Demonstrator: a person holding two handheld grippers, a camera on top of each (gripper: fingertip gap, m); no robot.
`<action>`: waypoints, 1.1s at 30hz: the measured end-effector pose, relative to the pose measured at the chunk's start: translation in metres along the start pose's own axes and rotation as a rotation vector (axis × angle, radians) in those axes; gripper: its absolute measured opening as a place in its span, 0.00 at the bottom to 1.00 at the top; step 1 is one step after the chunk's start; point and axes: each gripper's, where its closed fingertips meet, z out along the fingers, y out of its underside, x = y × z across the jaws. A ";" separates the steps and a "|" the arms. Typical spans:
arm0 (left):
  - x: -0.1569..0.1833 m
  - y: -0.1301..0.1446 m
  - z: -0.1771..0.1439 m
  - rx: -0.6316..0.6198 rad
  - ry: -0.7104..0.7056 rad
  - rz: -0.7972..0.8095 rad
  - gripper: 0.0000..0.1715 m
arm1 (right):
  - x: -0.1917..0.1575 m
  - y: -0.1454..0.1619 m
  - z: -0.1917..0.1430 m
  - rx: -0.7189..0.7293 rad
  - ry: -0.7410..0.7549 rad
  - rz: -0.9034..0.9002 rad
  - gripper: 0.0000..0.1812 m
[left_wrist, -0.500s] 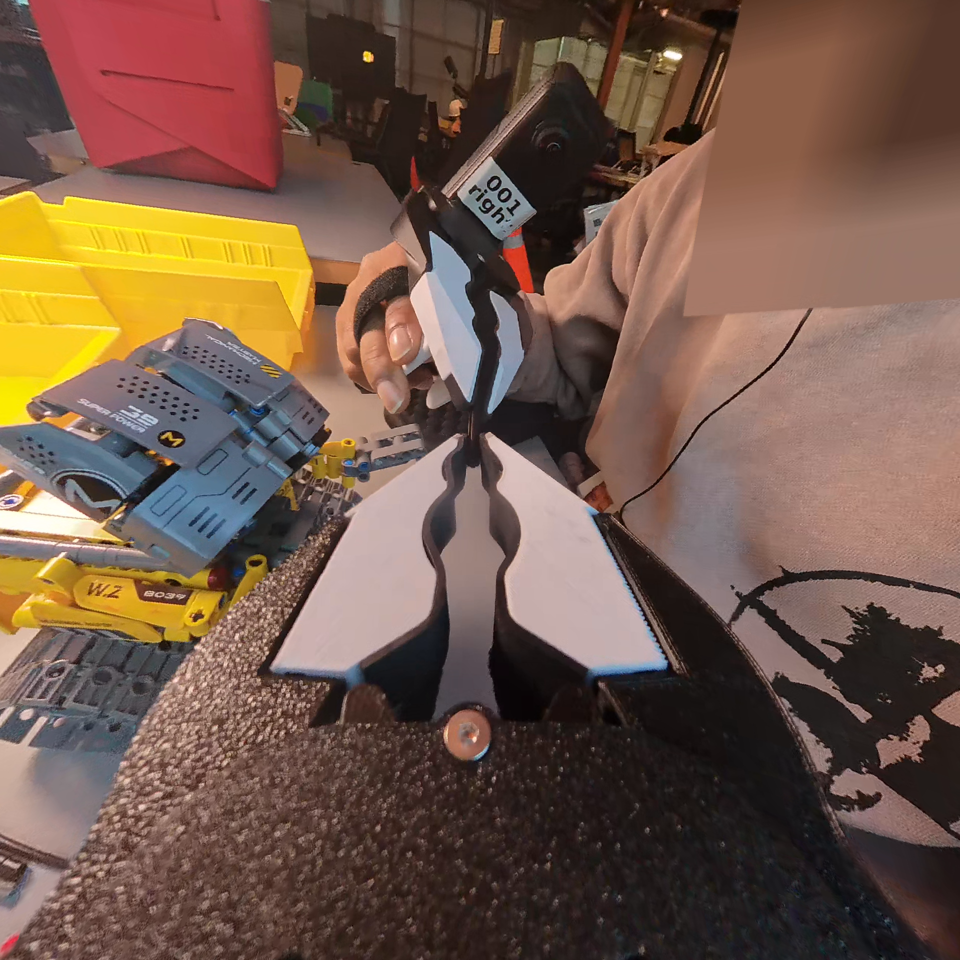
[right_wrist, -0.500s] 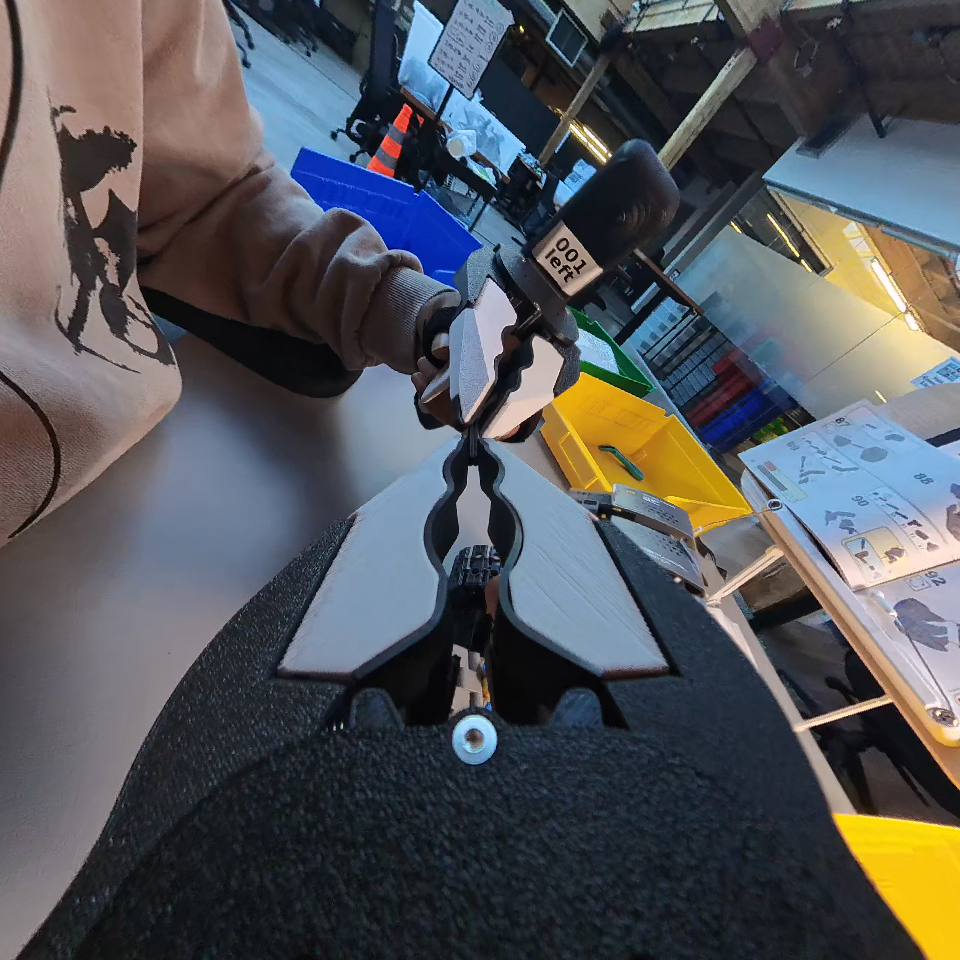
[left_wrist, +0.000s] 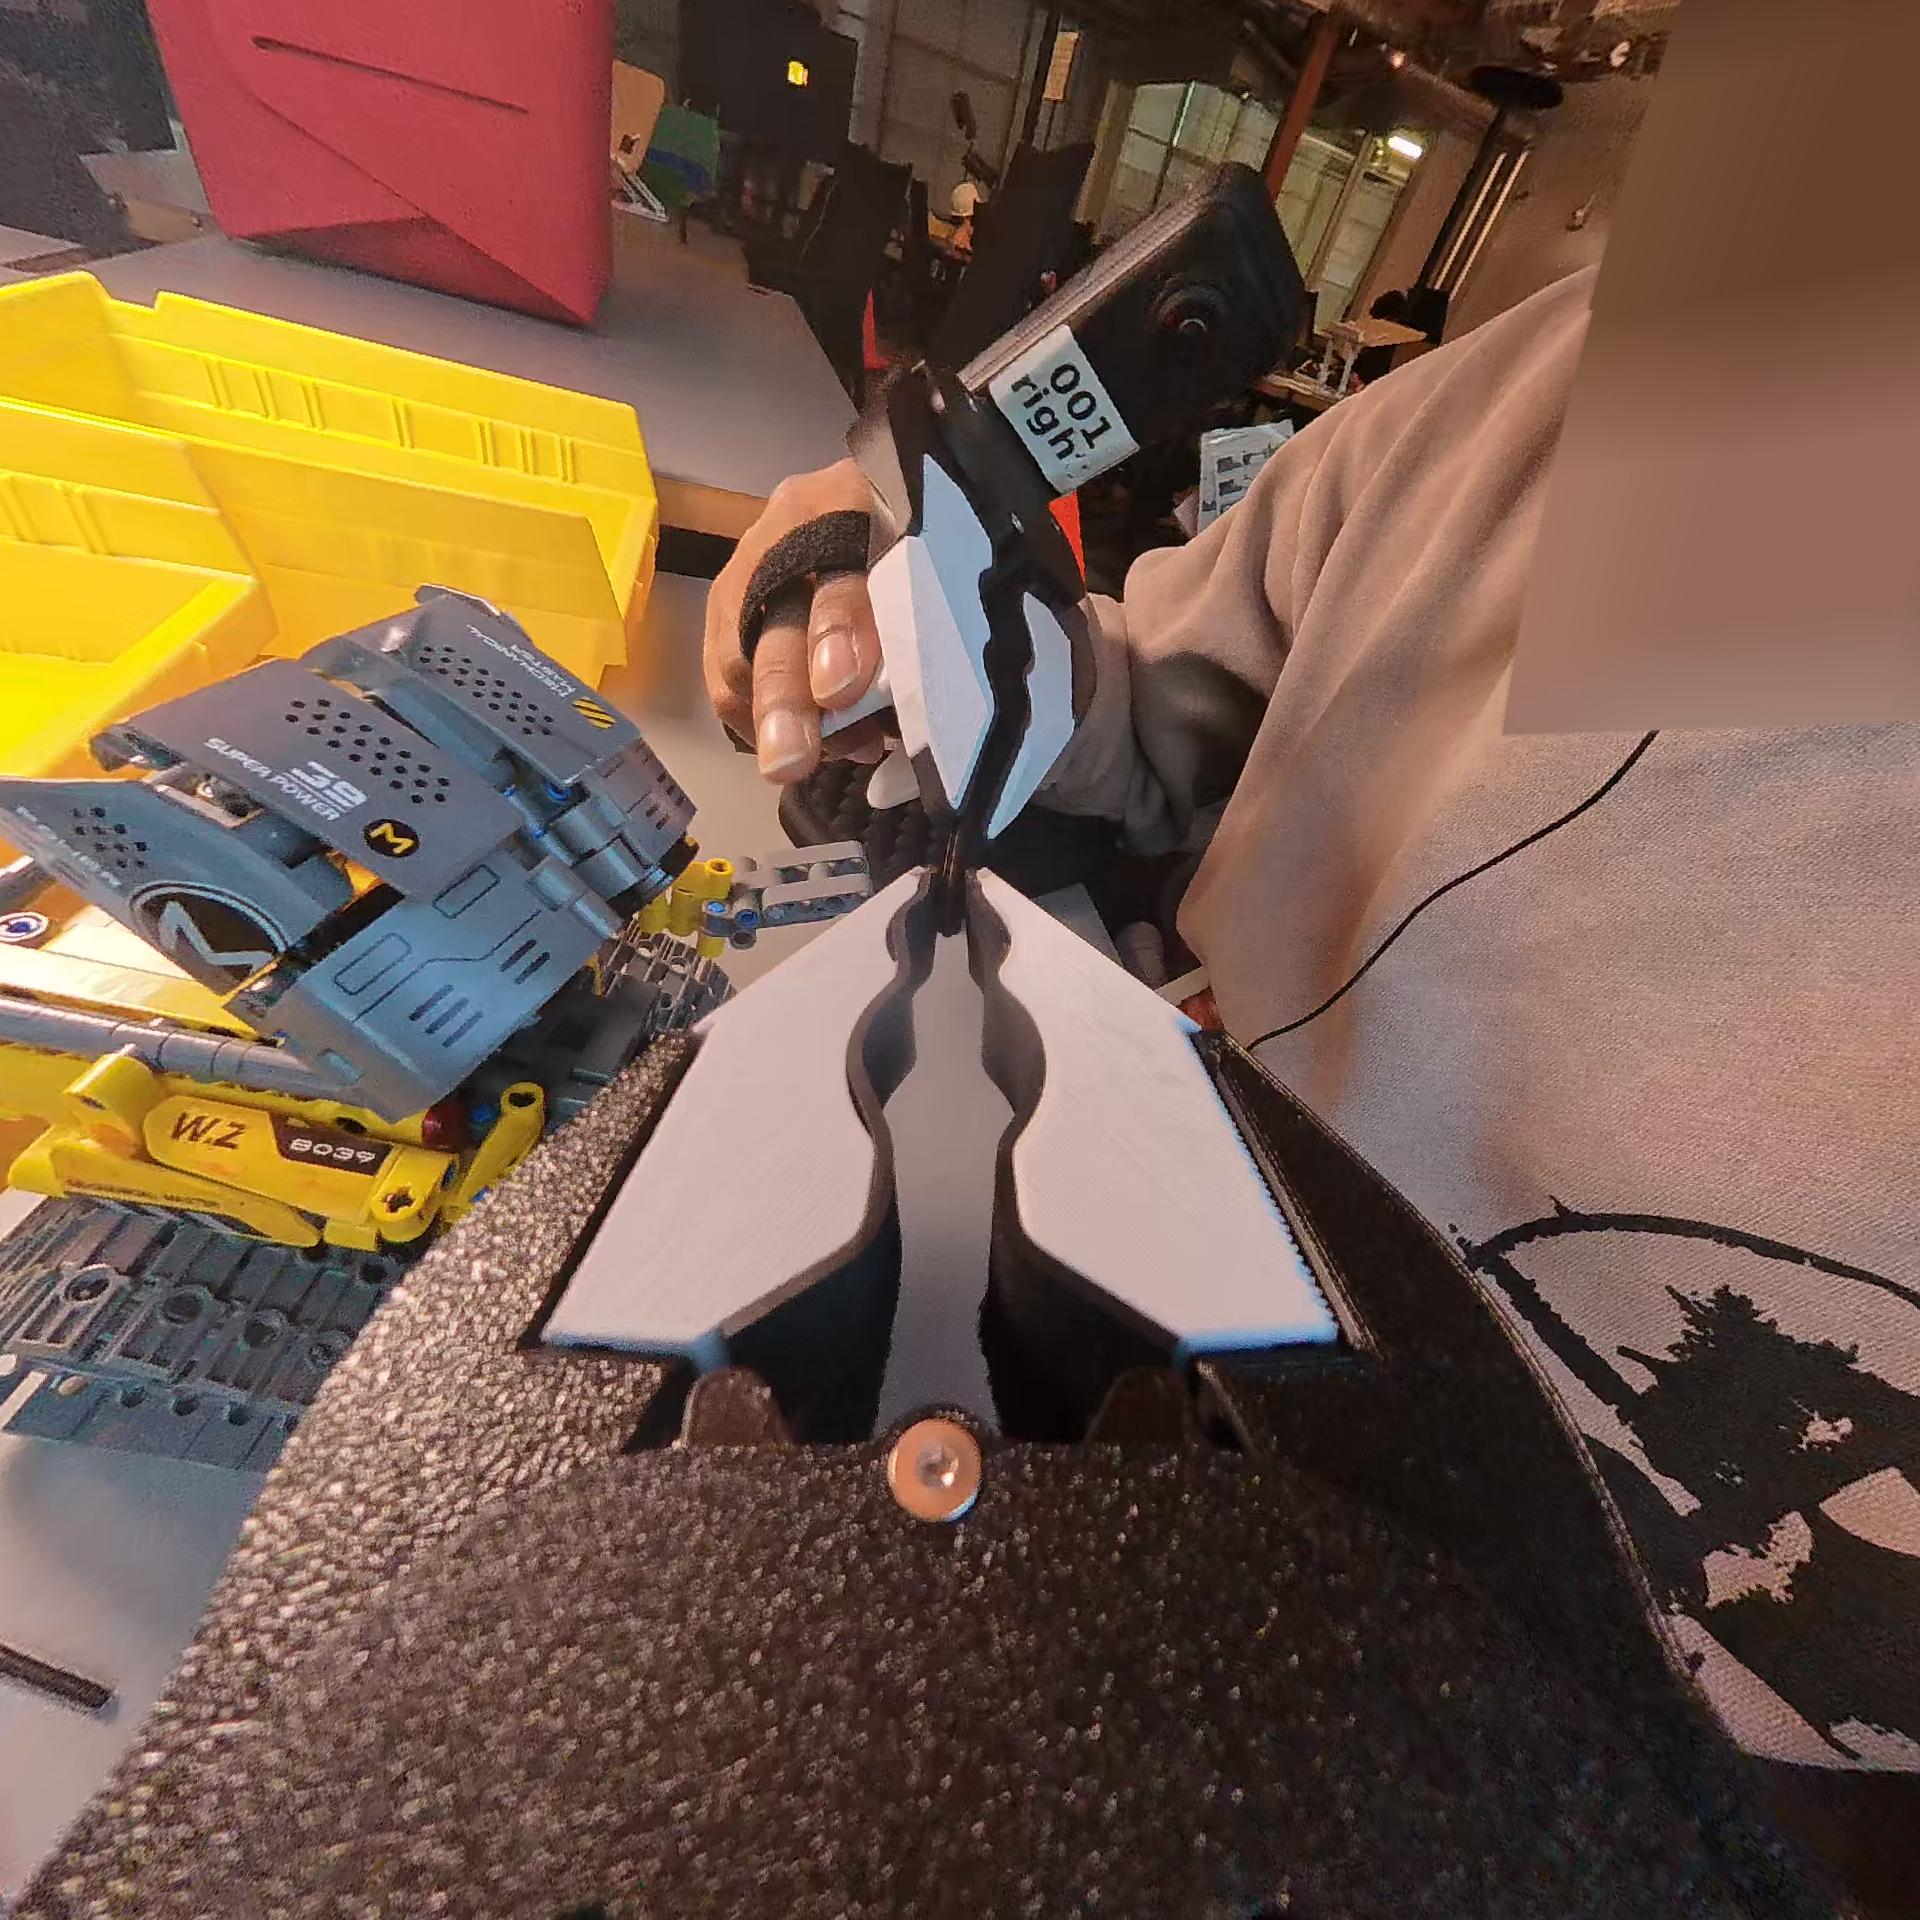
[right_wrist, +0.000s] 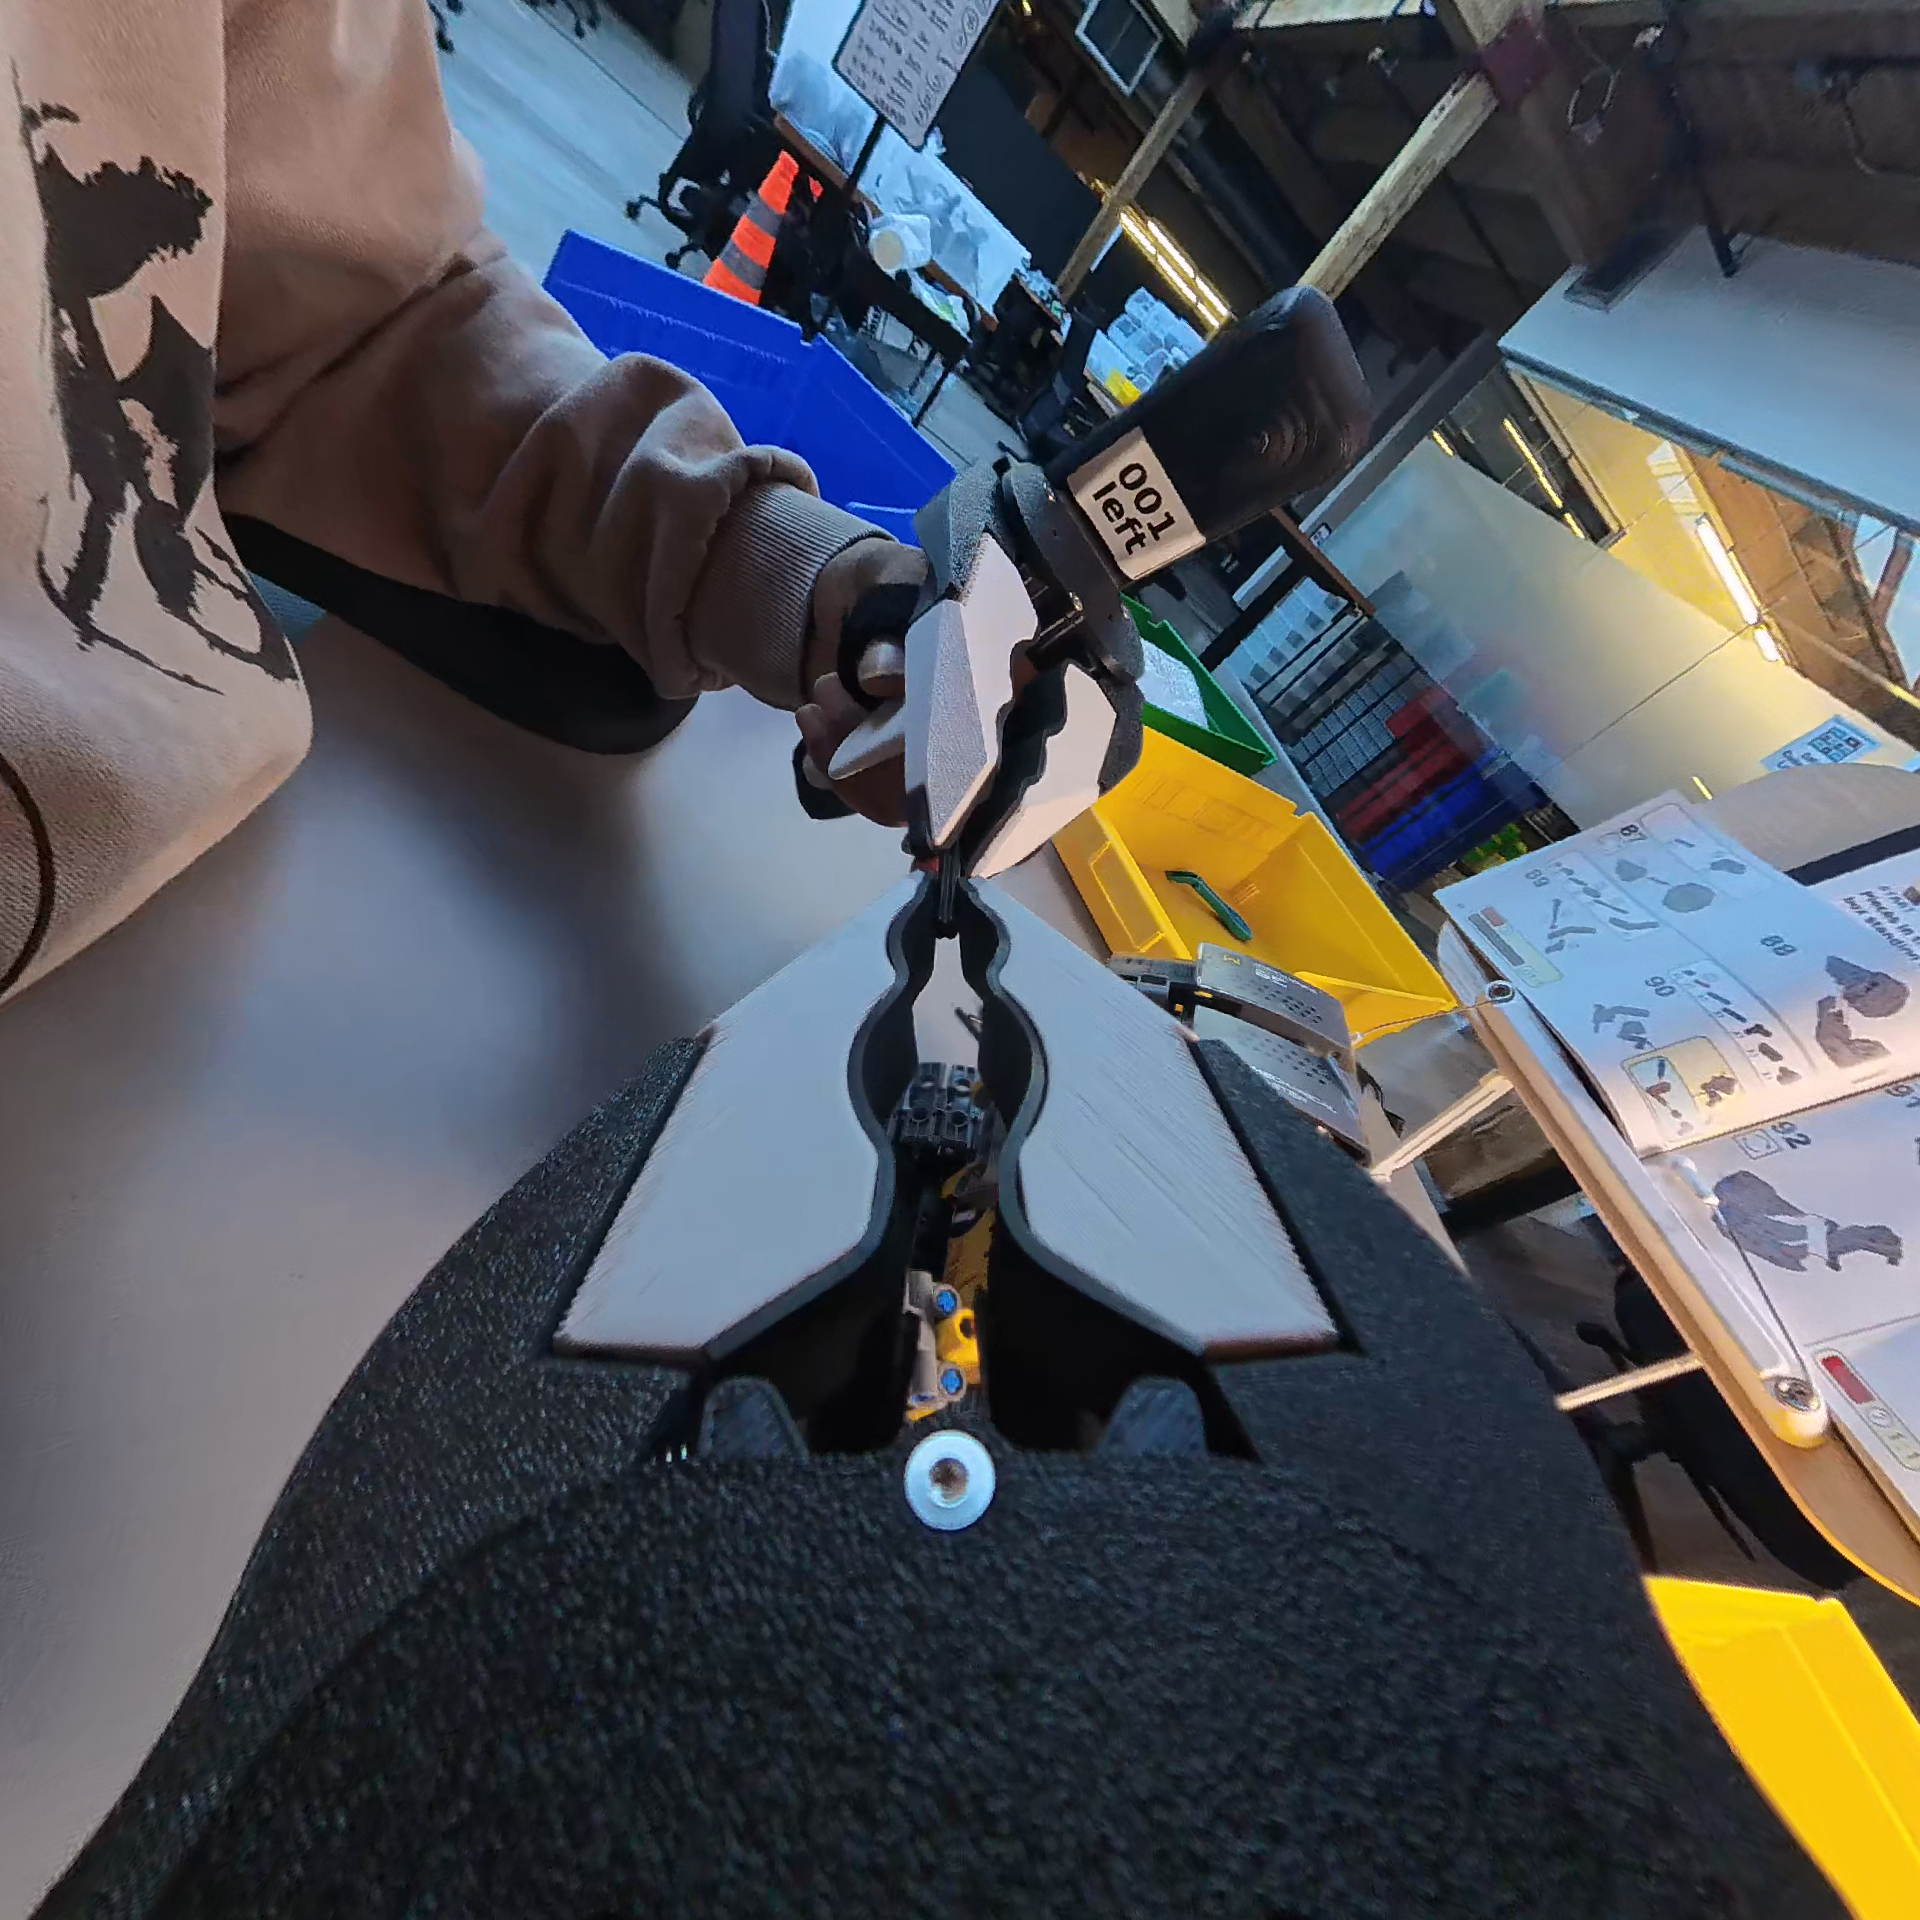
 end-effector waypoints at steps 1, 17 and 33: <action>0.000 0.000 0.000 0.003 0.002 -0.007 0.02 | 0.000 0.000 0.000 -0.001 0.006 -0.007 0.01; -0.041 -0.025 -0.028 -0.098 -0.475 0.330 0.19 | 0.061 0.005 -0.051 0.124 0.156 0.296 0.01; -0.111 -0.013 0.001 -0.711 -0.506 0.703 0.43 | 0.095 0.076 -0.087 0.079 0.343 0.589 0.01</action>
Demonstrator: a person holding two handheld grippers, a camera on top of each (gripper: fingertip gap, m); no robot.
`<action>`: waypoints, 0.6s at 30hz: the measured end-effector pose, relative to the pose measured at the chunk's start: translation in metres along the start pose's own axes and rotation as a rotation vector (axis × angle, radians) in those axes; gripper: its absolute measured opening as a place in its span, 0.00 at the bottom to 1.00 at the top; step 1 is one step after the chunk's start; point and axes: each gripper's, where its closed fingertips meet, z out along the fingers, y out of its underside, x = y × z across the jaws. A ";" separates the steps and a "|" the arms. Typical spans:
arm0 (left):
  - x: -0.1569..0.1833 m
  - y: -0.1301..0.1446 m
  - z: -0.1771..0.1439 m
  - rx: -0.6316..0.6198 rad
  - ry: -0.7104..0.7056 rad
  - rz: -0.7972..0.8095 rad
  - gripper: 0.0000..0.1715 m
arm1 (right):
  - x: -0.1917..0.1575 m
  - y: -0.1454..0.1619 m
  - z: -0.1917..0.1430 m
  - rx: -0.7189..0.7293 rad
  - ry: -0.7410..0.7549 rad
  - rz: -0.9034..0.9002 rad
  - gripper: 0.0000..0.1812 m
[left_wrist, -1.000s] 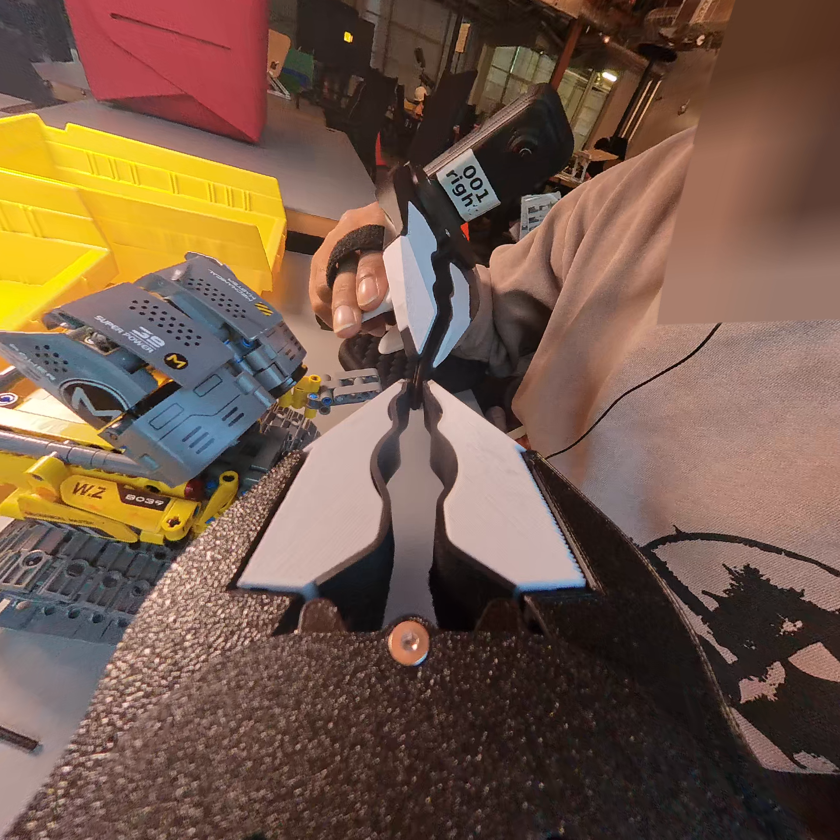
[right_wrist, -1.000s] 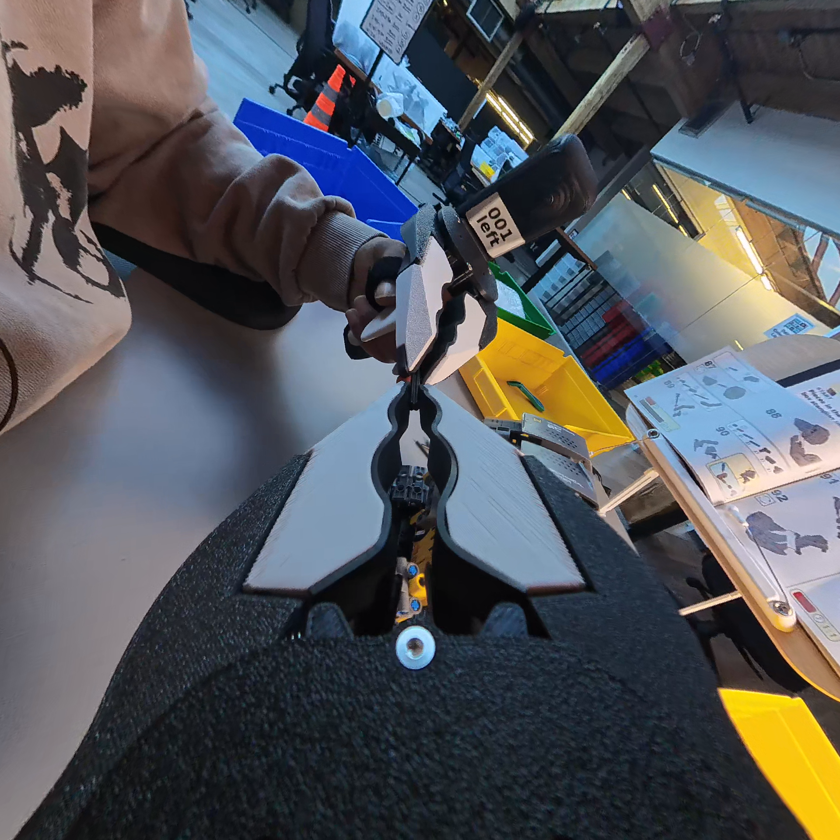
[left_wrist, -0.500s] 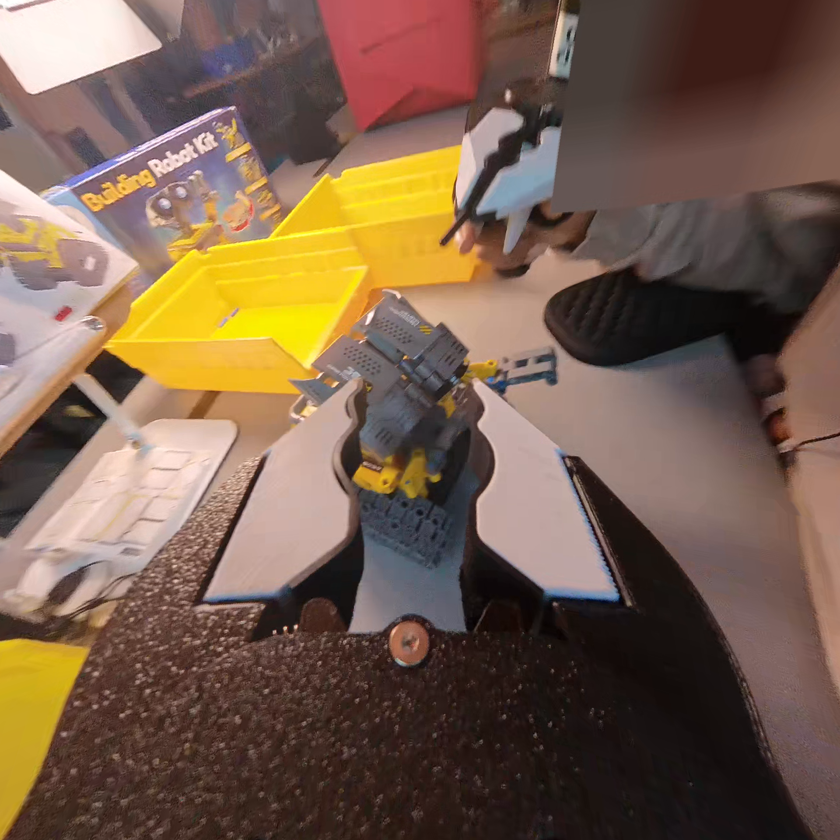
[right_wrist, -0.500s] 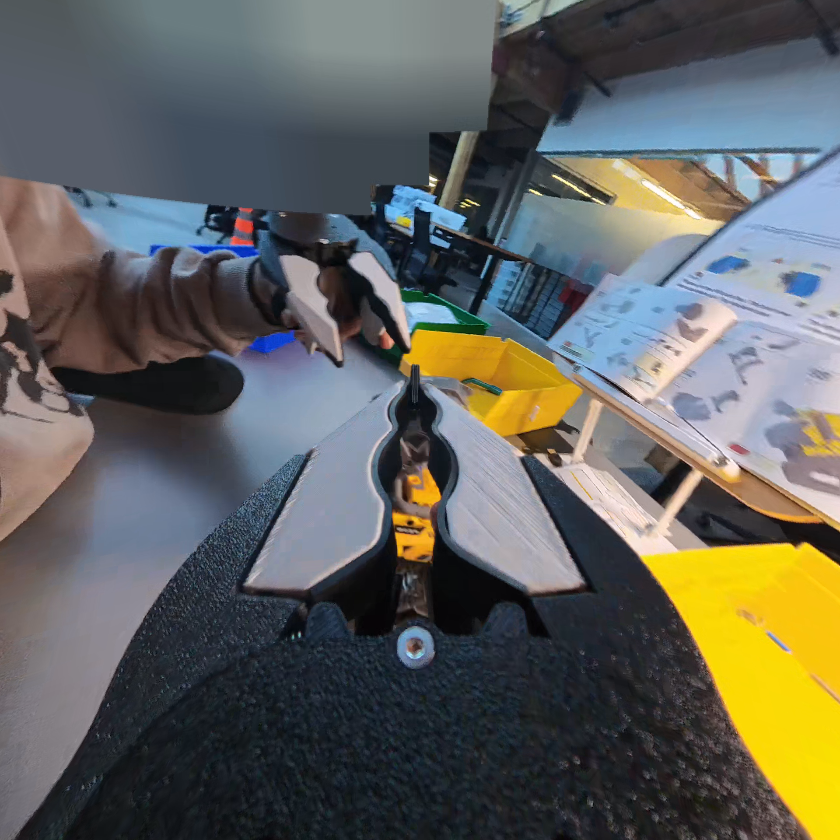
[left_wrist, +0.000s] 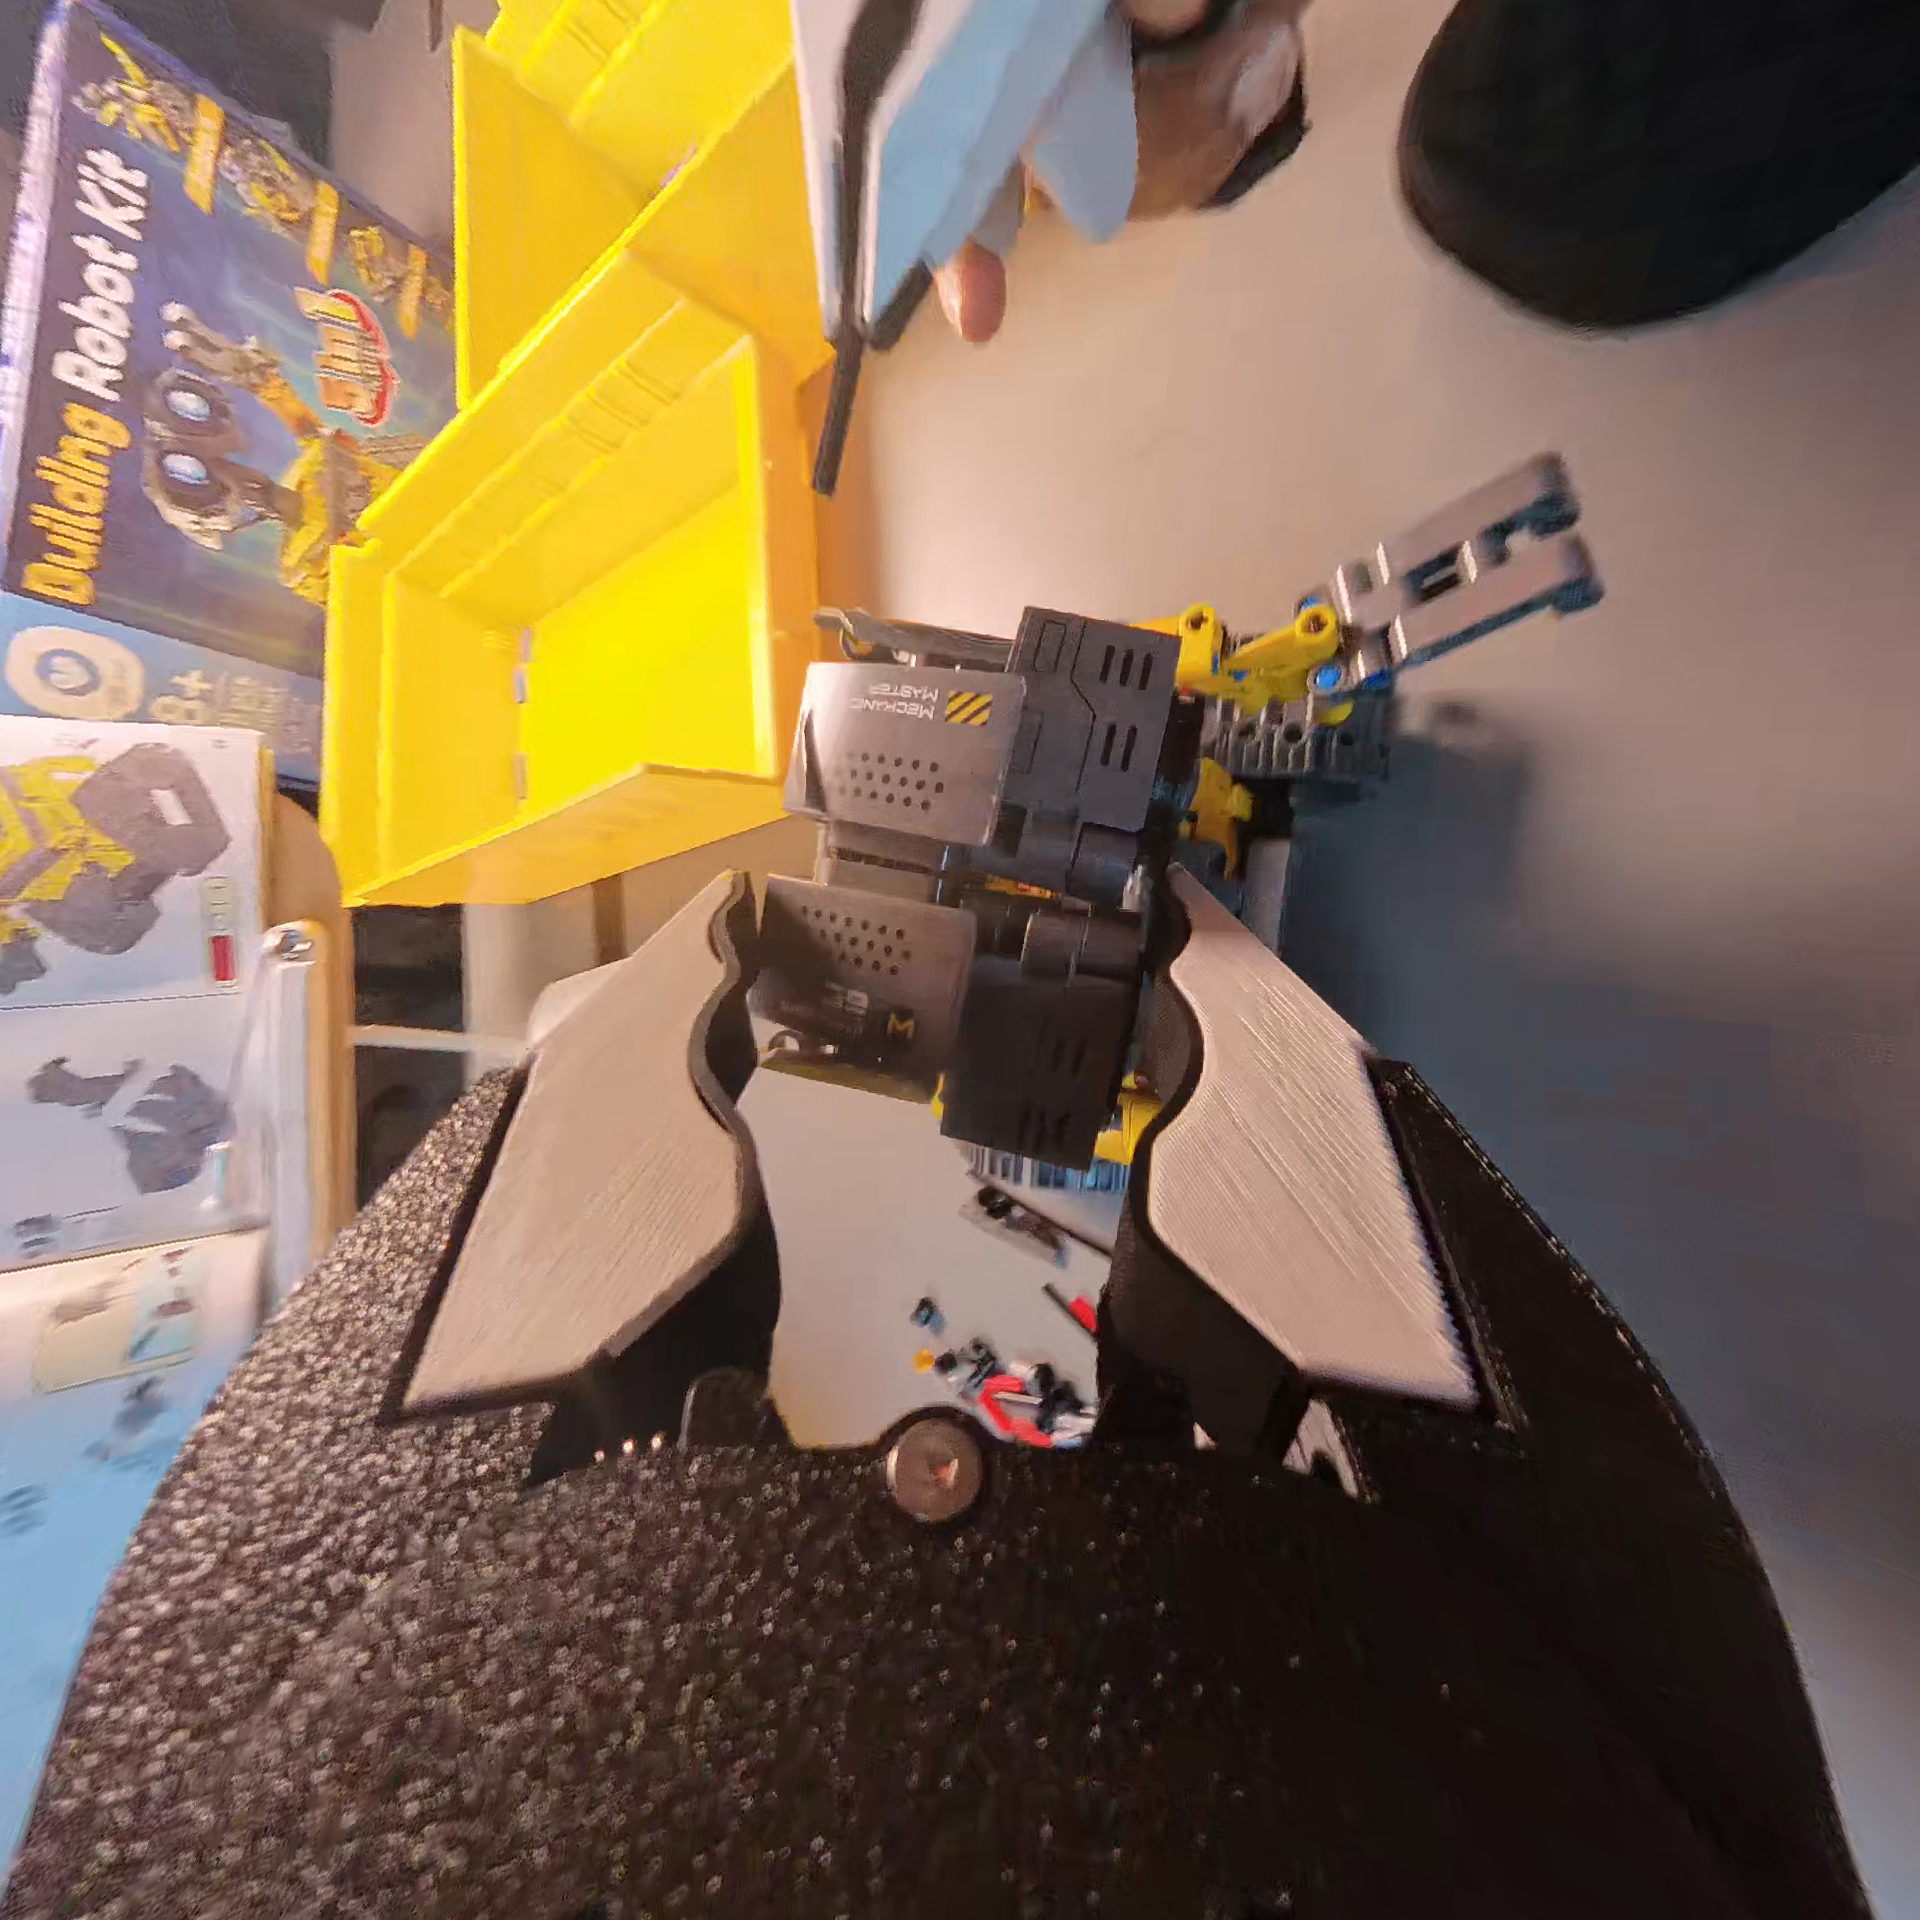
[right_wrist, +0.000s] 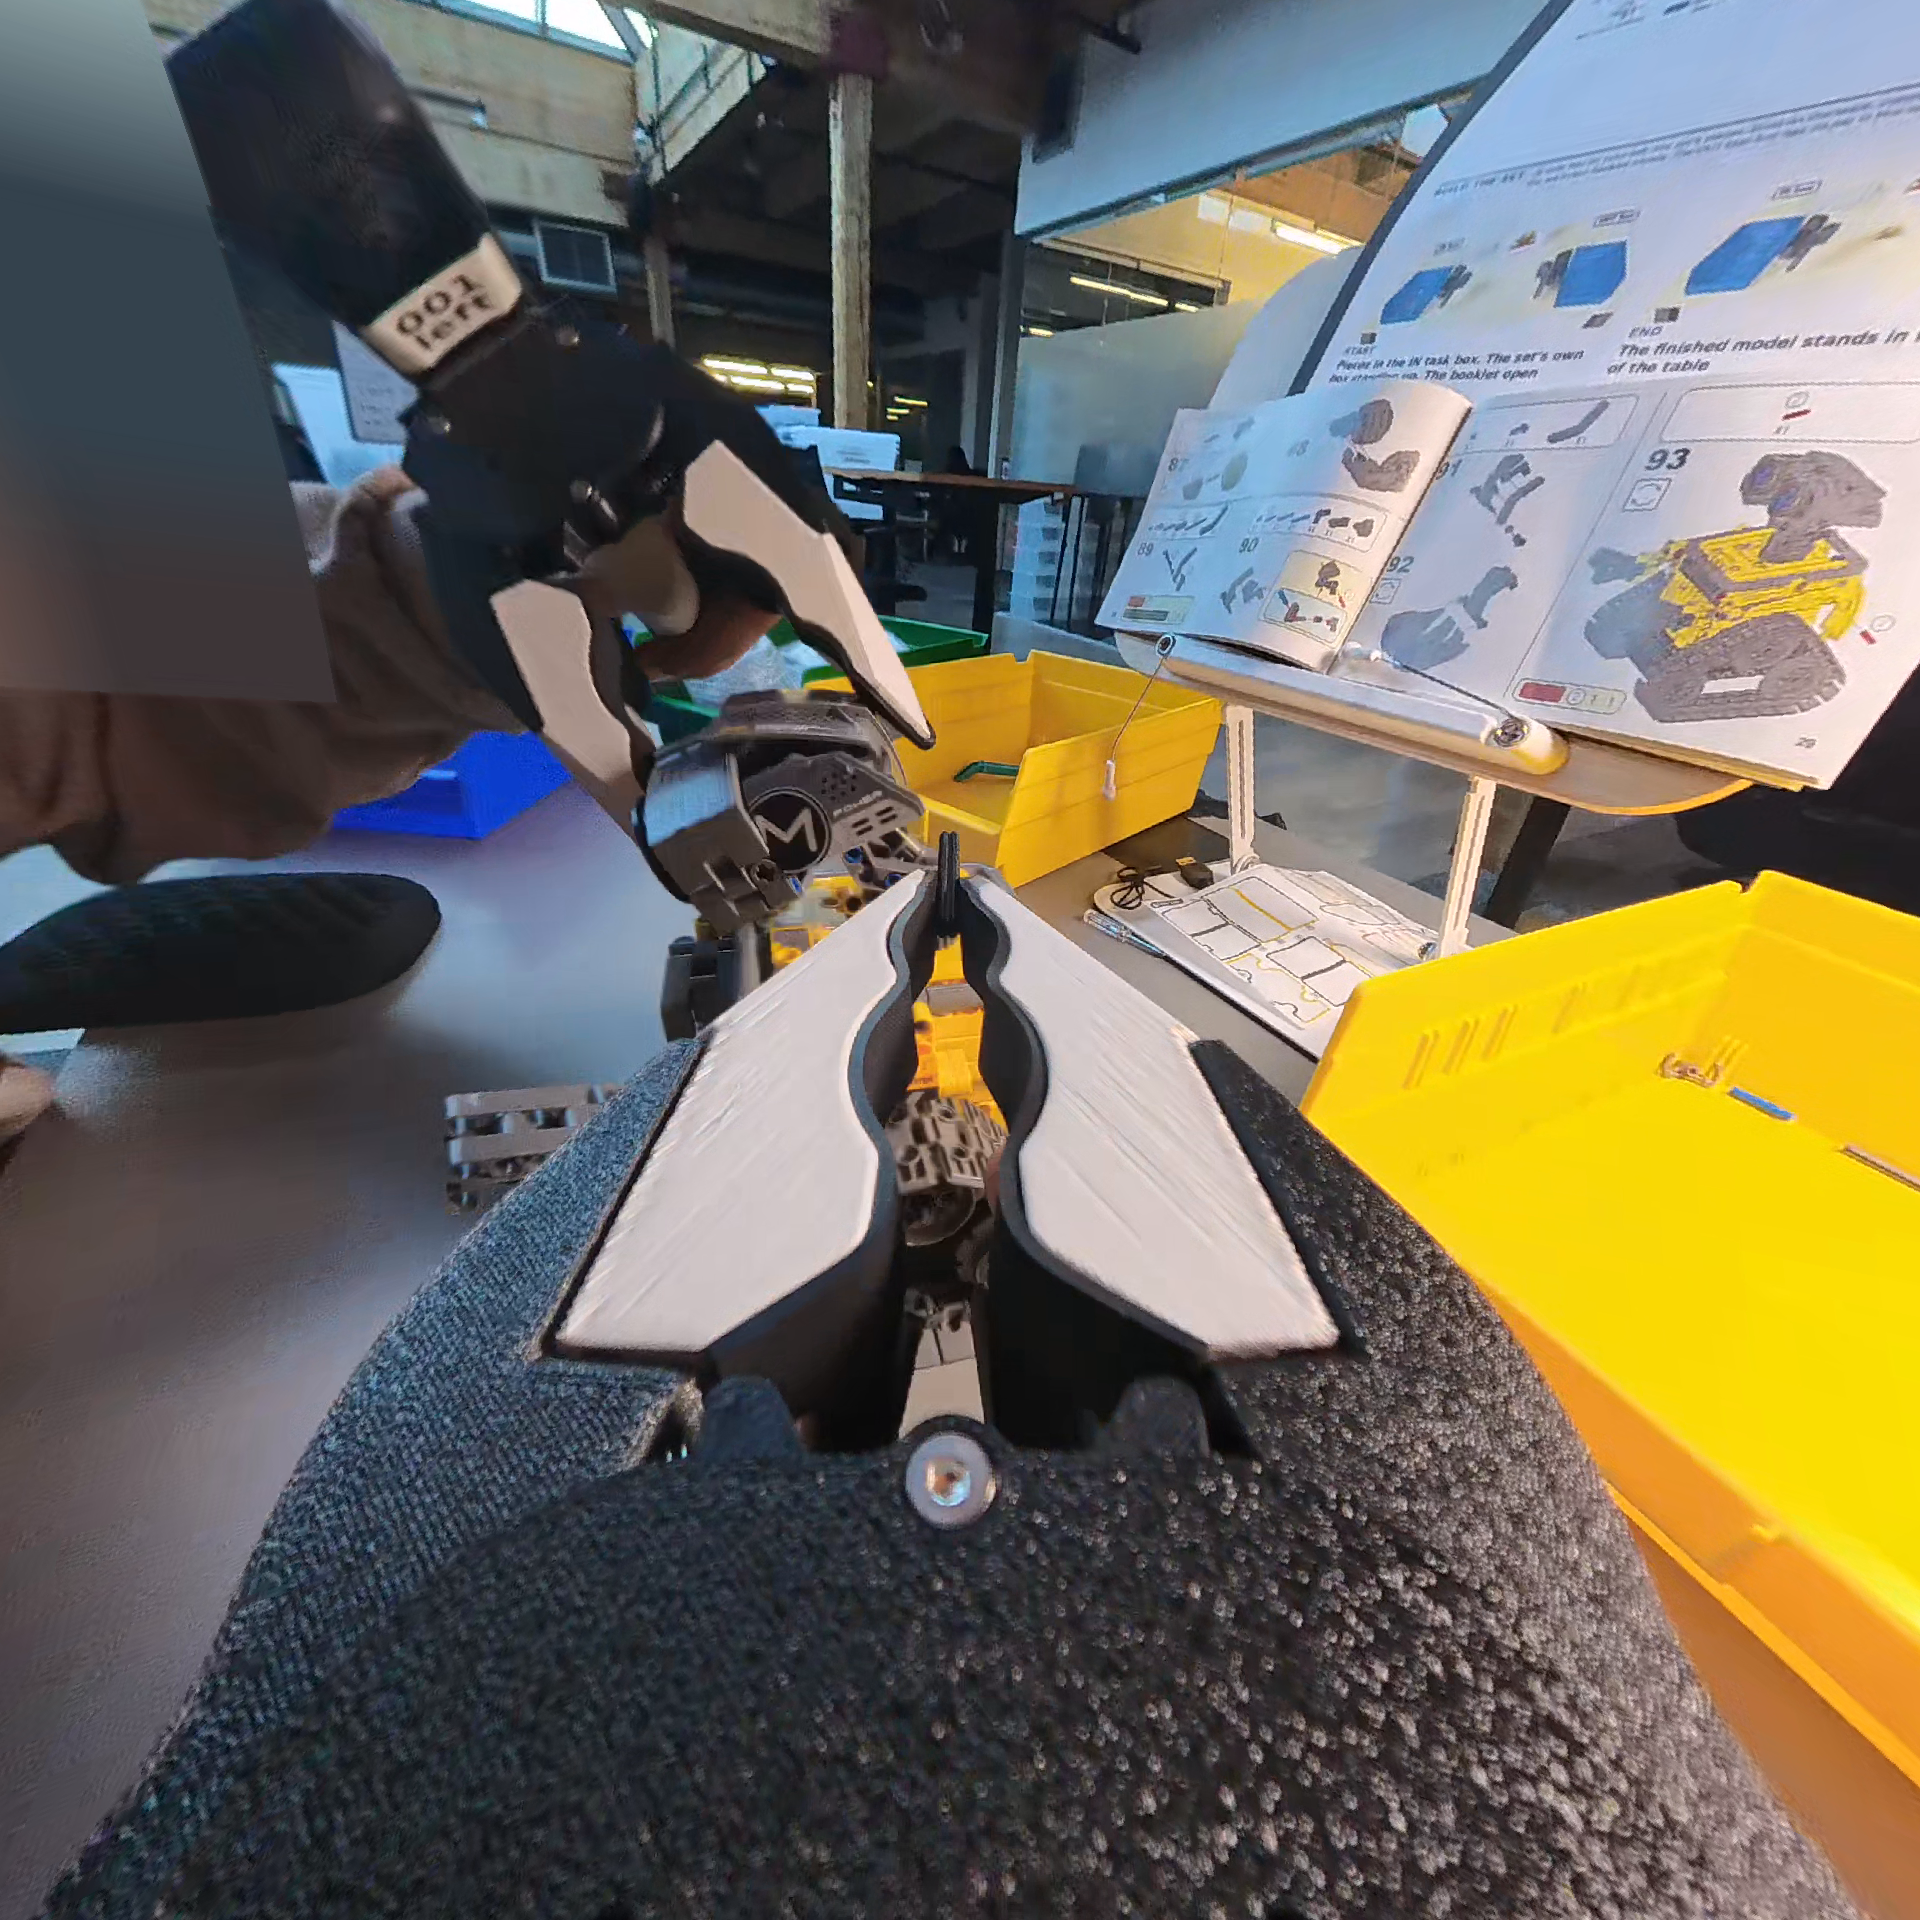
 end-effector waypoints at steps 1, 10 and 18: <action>0.002 -0.004 -0.002 0.037 0.064 -0.065 0.43 | -0.001 0.000 0.000 -0.005 -0.003 0.001 0.02; 0.018 -0.023 -0.020 0.279 0.556 -0.527 0.42 | -0.028 -0.001 0.003 -0.017 -0.122 0.020 0.01; 0.002 -0.016 -0.027 0.589 0.532 -0.712 0.42 | -0.039 0.014 0.011 -0.083 -0.170 0.060 0.02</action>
